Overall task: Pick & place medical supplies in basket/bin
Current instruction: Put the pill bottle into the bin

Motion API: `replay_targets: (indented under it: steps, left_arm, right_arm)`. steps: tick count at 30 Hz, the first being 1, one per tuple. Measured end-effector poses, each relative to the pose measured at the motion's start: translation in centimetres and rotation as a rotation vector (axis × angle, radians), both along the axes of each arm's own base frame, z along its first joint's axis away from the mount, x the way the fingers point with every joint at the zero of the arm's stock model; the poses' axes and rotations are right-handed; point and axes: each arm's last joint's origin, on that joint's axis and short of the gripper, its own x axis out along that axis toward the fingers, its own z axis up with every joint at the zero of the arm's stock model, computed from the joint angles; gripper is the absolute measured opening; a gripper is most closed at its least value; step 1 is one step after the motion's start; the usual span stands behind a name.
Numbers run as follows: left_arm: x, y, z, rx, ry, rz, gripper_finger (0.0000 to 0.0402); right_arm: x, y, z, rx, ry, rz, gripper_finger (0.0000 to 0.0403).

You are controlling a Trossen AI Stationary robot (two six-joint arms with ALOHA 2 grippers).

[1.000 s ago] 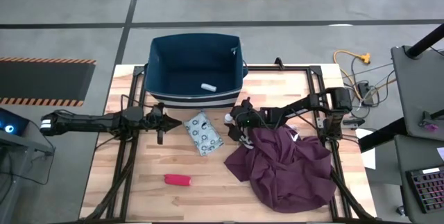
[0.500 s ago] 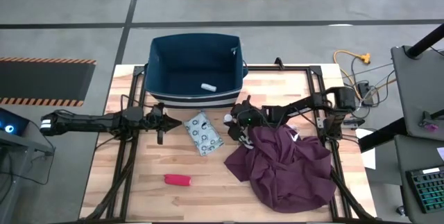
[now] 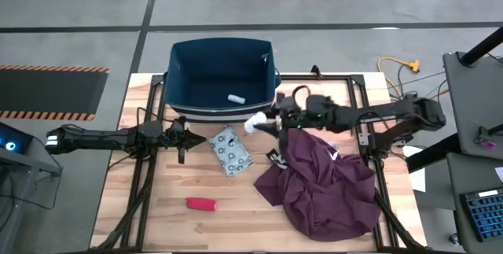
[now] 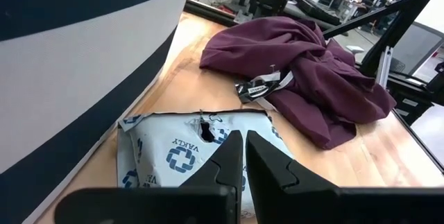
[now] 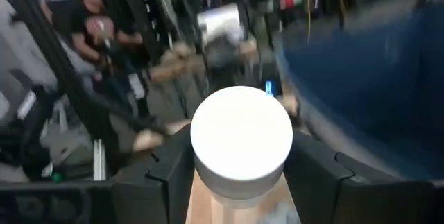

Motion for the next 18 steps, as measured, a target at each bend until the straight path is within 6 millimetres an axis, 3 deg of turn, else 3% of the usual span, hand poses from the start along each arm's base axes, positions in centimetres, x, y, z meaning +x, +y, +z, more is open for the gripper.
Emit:
replay_targets:
  steps: [5, 10, 18]
  left_arm:
    - [0.0, 0.0, 0.0, 0.000, 0.000, 0.000, 0.0001]
    - [0.0, 0.0, 0.0, 0.000, 0.001, 0.000, 0.0001]
    - [0.0, 0.0, 0.0, 0.000, 0.001, 0.000, 0.0001]
  right_arm:
    - [0.6, -1.8, 3.6, -0.113, 0.007, -0.145, 0.0175]
    - [2.9, -5.6, 4.7, -0.128, 0.196, -0.229, 0.0175]
    - [6.9, -11.2, 5.8, -0.097, 0.295, -0.333, 0.0175]
